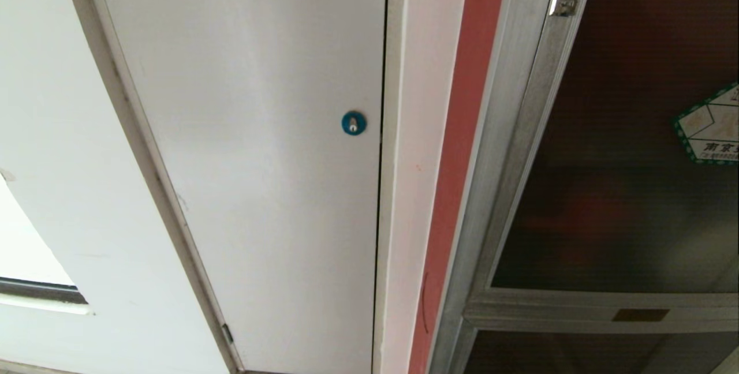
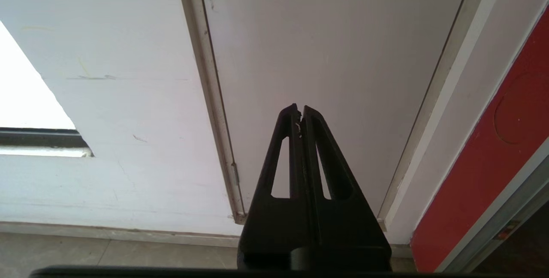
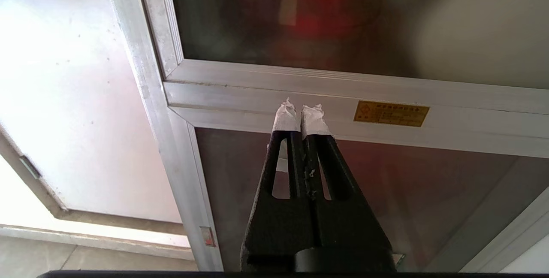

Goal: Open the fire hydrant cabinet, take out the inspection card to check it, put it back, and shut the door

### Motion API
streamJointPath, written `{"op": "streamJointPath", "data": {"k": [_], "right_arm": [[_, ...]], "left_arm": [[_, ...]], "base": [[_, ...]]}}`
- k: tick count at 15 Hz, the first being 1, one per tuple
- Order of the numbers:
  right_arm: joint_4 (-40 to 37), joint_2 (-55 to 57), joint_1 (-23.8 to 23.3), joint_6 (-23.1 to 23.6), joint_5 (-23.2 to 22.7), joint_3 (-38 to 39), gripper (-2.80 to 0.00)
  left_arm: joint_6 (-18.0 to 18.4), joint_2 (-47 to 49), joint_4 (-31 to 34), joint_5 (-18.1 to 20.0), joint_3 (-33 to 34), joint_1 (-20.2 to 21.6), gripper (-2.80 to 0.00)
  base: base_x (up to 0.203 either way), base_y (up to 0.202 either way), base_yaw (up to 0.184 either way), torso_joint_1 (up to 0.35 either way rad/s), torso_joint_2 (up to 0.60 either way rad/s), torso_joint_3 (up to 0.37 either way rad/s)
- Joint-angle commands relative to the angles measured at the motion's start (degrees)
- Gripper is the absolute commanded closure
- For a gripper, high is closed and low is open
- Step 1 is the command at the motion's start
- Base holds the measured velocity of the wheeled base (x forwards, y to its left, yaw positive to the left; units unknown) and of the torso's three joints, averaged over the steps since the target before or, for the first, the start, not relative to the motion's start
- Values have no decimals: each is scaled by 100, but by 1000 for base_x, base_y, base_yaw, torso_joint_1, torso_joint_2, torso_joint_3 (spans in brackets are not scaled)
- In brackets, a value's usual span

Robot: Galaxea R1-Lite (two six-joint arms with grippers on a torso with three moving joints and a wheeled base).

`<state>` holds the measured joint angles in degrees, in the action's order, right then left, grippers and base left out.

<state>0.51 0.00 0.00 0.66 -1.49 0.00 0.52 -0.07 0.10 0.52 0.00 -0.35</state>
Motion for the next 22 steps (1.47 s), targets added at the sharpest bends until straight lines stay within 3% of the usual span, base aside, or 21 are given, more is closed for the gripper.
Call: {"op": "streamJointPath", "data": {"k": [1,22], "right_arm": [[2,0,0,4,-1,26,0],[2,0,0,-22,8,26,0]], "left_arm": [[0,3,4,0,0,0,0],[0,6,7,0,0,0,0]], "base": [[0,0,0,0,0,0],[0,0,0,0,0,0]]}}
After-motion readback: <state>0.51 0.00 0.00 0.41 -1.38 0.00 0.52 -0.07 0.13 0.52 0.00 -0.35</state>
